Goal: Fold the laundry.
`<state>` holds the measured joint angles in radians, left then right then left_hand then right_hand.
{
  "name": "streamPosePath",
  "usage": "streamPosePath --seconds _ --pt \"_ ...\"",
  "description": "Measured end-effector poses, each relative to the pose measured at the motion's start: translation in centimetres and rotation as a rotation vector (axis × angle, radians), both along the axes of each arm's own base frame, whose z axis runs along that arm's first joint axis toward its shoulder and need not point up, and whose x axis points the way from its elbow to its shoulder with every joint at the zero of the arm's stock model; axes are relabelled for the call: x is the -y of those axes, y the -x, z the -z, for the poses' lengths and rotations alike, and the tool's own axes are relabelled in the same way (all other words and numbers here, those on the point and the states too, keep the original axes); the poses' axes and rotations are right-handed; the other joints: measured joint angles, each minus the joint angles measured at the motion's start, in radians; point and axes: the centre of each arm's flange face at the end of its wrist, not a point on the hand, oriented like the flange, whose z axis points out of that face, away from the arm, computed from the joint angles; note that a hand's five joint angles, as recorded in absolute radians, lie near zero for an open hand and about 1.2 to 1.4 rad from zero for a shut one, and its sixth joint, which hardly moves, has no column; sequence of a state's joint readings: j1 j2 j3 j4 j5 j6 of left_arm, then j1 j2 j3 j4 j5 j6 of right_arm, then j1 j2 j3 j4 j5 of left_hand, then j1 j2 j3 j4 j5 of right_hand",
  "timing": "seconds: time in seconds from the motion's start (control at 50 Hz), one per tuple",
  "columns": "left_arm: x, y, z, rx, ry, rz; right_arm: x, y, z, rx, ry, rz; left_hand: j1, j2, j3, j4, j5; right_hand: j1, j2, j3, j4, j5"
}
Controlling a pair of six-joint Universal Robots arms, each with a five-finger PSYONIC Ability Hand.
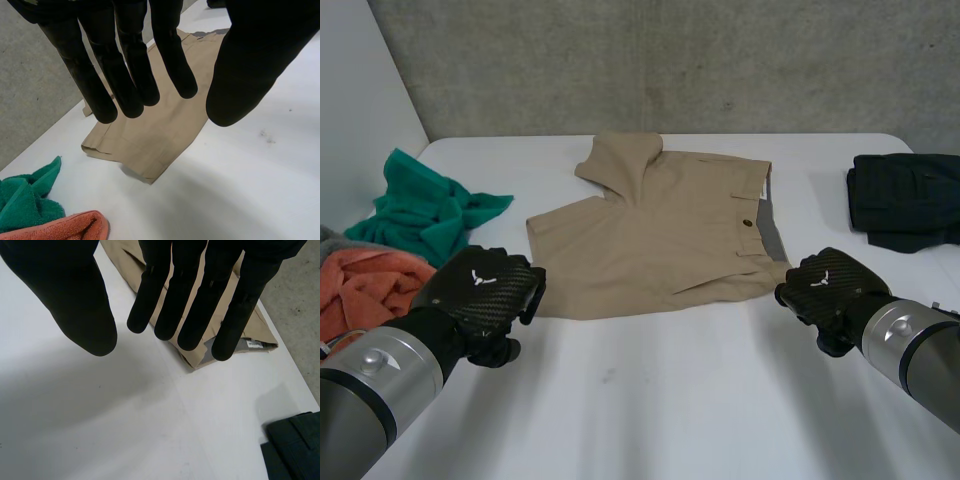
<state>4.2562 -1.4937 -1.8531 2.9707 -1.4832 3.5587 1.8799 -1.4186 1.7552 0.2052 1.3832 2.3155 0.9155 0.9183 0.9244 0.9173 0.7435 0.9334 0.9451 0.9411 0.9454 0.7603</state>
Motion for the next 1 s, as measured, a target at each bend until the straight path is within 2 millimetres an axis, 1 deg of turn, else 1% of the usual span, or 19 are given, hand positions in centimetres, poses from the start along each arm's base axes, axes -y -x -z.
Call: streamPosePath --seconds 0.02,0.04,0.08,0.2,0.38,0.48,0.62,0.66,0.7,0.72,0.74,0.76,0.78,0.8,0.94,1.0 --pt "0.0 0.0 0.0 0.000 0.001 0.000 0.1 0.0 0.0 0.005 0.003 0.003 0.013 0.013 0.012 0.009 0.008 0.052 0.052 0.054 0.052 0.042" --pt "0.0 0.0 0.0 -0.001 0.003 -0.001 0.4 -0.1 -0.1 0.015 0.011 0.008 0.061 0.051 0.048 0.051 0.048 0.174 0.166 0.165 0.162 0.165" --pt "0.1 0.0 -0.1 -0.003 0.007 -0.003 0.7 -0.2 -0.1 0.033 0.021 0.017 0.113 0.103 0.096 0.104 0.097 0.211 0.233 0.233 0.227 0.230" --pt "0.5 0.1 -0.3 -0.023 0.027 -0.020 1.6 -0.5 -0.6 0.089 0.045 0.037 0.117 0.116 0.105 0.118 0.108 0.211 0.240 0.250 0.252 0.239" --pt "1.4 0.3 -0.1 -0.042 0.035 -0.031 2.4 -0.8 -0.9 0.106 0.063 0.036 0.117 0.116 0.105 0.118 0.108 0.211 0.240 0.250 0.252 0.239" --pt "3.0 1.0 0.4 -0.049 0.048 -0.033 3.9 -1.3 -0.6 0.116 0.085 0.038 0.117 0.116 0.105 0.117 0.108 0.211 0.240 0.250 0.253 0.239" --pt "5.9 2.3 1.2 -0.055 0.065 -0.034 6.4 -2.3 0.8 0.143 0.108 0.043 0.107 0.105 0.099 0.108 0.102 0.211 0.240 0.250 0.254 0.239" --pt "6.8 2.7 1.7 -0.053 0.061 -0.036 7.2 -2.6 1.4 0.152 0.113 0.046 0.055 0.059 0.053 0.061 0.061 0.211 0.240 0.250 0.254 0.239" --pt "7.3 2.9 2.0 -0.049 0.054 -0.039 7.8 -2.8 1.8 0.159 0.117 0.049 -0.093 -0.083 -0.075 -0.070 -0.068 0.097 0.113 0.121 0.121 0.120" --pt "7.4 3.0 2.1 -0.048 0.053 -0.040 7.9 -2.8 1.8 0.160 0.117 0.050 -0.093 -0.083 -0.075 -0.070 -0.068 0.064 0.058 0.085 0.085 0.086" --pt "7.9 3.1 2.5 -0.041 0.041 -0.044 8.4 -3.0 2.3 0.167 0.118 0.057 -0.384 -0.350 -0.352 -0.334 -0.332 -0.256 -0.266 -0.246 -0.247 -0.233" --pt "8.1 3.2 2.7 -0.037 0.034 -0.047 8.6 -3.0 2.4 0.170 0.118 0.063 -0.587 -0.523 -0.523 -0.528 -0.522 -0.350 -0.360 -0.341 -0.342 -0.349" --pt "8.1 3.2 2.7 -0.037 0.034 -0.047 8.6 -3.0 2.4 0.170 0.118 0.063 -0.587 -0.523 -0.523 -0.528 -0.522 -0.350 -0.360 -0.341 -0.342 -0.349" --pt "8.2 3.2 3.1 -0.029 0.020 -0.053 9.0 -3.0 2.7 0.175 0.114 0.075 -0.722 -0.683 -0.687 -0.684 -0.673 -0.462 -0.477 -0.461 -0.465 -0.476" --pt "8.5 2.9 4.6 0.002 -0.021 -0.083 9.8 -2.7 3.5 0.210 0.070 0.114 -0.726 -0.710 -0.712 -0.714 -0.694 -0.470 -0.489 -0.475 -0.494 -0.507" --pt "8.9 2.8 5.4 0.012 -0.034 -0.093 10.4 -2.7 4.2 0.221 0.043 0.116 -0.722 -0.708 -0.711 -0.712 -0.694 -0.466 -0.486 -0.472 -0.483 -0.476"
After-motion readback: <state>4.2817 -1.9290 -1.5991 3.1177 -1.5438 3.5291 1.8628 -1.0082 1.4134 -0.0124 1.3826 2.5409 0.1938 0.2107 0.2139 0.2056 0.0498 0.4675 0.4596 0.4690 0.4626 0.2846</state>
